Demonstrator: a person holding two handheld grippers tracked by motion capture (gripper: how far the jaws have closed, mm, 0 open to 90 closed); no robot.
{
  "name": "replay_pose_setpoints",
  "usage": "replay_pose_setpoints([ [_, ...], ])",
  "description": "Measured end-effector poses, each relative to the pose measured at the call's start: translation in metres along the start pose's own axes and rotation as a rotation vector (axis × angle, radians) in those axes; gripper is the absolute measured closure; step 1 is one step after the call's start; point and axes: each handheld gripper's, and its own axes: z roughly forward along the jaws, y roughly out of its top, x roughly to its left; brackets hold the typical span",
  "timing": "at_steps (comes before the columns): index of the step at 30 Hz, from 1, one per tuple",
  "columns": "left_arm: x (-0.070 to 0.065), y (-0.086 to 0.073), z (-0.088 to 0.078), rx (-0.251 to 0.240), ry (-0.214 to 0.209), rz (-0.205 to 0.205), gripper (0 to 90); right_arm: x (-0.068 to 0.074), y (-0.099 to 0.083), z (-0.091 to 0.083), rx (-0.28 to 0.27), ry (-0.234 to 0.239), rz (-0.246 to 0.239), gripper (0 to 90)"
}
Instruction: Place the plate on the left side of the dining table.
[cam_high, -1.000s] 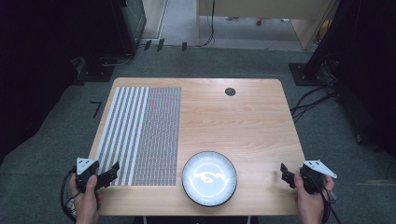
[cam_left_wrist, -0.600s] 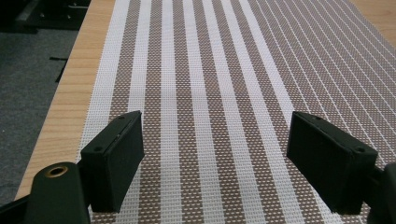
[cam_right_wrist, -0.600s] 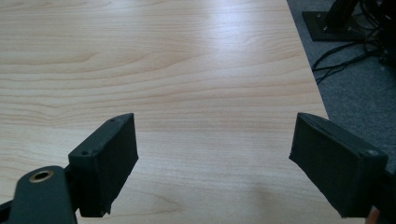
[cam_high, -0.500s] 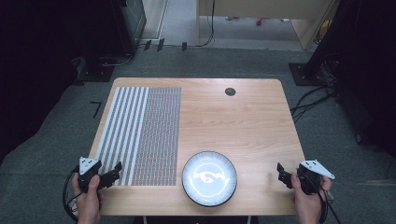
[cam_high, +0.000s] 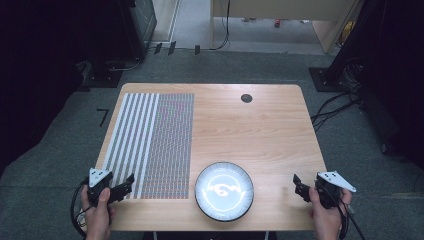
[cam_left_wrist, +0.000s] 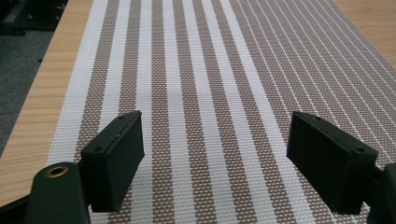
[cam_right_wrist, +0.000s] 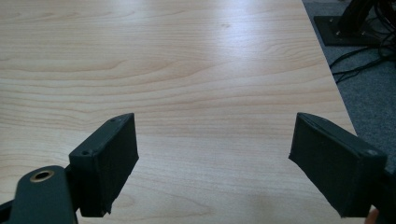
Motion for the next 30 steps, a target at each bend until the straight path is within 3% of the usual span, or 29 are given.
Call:
replay_pose_setpoints([
  [30, -0.028, -0.001, 0.004, 0.009, -0.045, 0.059, 18.9, 0.024, 0.003, -0.003, -0.02, 0.059, -0.004, 15.1],
])
